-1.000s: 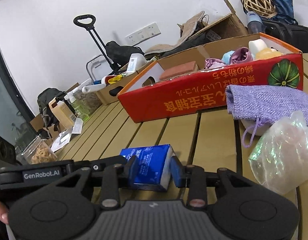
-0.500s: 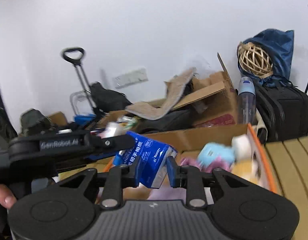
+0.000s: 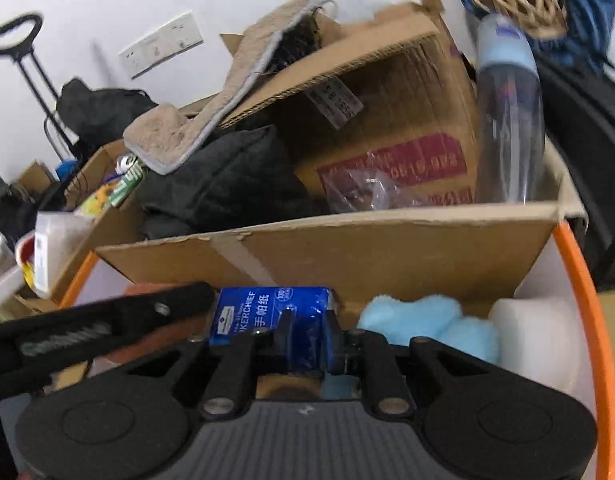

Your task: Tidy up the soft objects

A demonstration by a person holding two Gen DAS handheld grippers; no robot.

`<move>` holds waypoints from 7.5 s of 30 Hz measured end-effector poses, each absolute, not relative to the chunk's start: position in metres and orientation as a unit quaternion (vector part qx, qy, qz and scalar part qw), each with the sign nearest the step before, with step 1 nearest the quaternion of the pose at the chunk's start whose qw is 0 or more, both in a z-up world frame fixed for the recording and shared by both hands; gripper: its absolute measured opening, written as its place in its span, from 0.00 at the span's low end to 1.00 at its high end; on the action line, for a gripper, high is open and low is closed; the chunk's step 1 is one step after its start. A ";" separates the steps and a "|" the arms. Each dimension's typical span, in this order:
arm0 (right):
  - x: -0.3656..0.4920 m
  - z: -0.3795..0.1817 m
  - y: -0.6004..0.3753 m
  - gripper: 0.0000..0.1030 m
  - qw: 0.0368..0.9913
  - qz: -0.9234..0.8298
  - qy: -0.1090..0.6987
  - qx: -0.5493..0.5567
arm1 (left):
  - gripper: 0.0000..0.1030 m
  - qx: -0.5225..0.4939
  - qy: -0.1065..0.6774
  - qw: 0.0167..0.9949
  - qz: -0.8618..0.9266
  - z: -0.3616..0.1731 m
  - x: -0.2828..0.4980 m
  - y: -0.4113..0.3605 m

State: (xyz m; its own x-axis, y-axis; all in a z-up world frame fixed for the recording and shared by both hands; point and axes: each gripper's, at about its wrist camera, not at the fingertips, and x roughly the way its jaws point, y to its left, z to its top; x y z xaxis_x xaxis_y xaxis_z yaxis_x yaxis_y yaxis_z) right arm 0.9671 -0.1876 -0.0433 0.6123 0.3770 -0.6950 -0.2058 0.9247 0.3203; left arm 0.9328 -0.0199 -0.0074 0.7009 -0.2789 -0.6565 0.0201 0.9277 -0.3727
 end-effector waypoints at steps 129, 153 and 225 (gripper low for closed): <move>0.827 0.019 -0.142 0.04 0.942 0.161 0.283 0.082 | 0.13 -0.062 0.333 0.932 -0.132 0.027 0.821 0.023; 0.736 0.116 -0.180 0.37 0.953 0.170 0.249 0.008 | 0.67 0.011 0.224 0.969 -0.101 0.128 0.697 0.031; 0.569 -0.071 -0.253 0.16 0.952 0.201 0.218 0.082 | 0.13 -0.088 0.254 0.957 -0.112 -0.018 0.495 0.011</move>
